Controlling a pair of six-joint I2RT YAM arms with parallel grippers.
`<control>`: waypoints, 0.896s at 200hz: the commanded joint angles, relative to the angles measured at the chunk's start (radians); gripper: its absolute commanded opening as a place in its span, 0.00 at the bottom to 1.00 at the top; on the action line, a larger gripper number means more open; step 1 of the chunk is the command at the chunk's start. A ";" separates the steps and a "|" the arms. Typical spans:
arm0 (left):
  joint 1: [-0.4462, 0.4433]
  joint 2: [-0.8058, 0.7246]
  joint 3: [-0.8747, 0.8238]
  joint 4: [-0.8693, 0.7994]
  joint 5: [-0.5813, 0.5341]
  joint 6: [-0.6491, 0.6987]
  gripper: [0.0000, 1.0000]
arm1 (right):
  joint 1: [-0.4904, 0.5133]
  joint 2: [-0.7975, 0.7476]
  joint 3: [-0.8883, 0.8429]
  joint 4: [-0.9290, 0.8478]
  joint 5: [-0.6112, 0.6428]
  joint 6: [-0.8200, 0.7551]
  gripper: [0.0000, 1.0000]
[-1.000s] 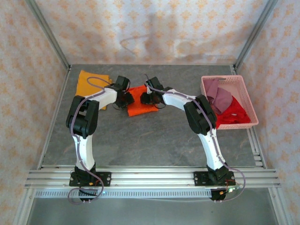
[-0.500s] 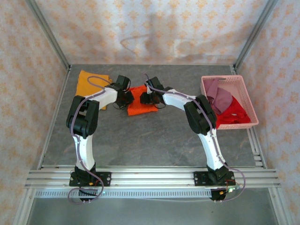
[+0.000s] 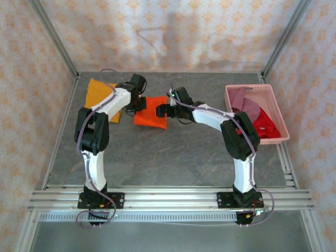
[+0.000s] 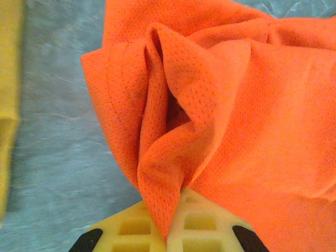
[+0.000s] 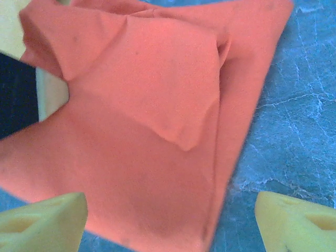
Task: Fold and stack the t-shirts
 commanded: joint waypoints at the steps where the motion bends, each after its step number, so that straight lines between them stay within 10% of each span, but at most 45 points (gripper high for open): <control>1: 0.002 -0.001 0.099 -0.170 -0.210 0.172 0.00 | 0.015 -0.075 -0.062 0.087 -0.020 -0.059 0.84; 67: 0.088 -0.008 0.235 -0.248 -0.431 0.286 0.00 | 0.019 -0.110 -0.128 0.136 -0.048 -0.057 0.84; 179: 0.152 0.058 0.442 -0.262 -0.463 0.370 0.00 | 0.020 -0.097 -0.125 0.149 -0.062 -0.041 0.84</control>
